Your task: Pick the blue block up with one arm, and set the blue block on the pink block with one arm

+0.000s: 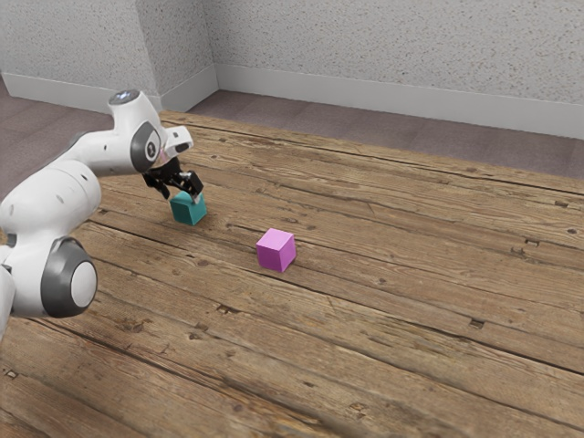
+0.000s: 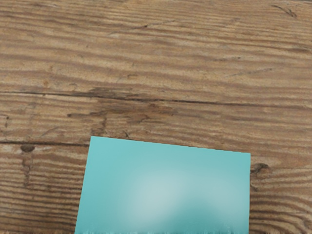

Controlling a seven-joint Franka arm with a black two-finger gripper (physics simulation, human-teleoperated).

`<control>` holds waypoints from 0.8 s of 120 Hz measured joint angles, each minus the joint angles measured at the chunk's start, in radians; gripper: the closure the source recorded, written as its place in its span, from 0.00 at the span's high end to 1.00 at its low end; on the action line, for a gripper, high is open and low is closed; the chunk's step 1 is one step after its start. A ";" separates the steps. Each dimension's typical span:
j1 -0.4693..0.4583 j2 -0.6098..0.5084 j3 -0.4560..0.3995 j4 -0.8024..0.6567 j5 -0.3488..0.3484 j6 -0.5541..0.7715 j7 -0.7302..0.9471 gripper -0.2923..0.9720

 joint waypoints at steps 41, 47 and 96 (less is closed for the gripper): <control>0.007 0.014 -0.004 -0.005 -0.014 0.002 0.009 0.77; 0.007 0.014 -0.004 -0.006 -0.019 0.004 0.010 0.77; 0.011 0.020 -0.004 -0.010 -0.046 0.012 0.017 0.66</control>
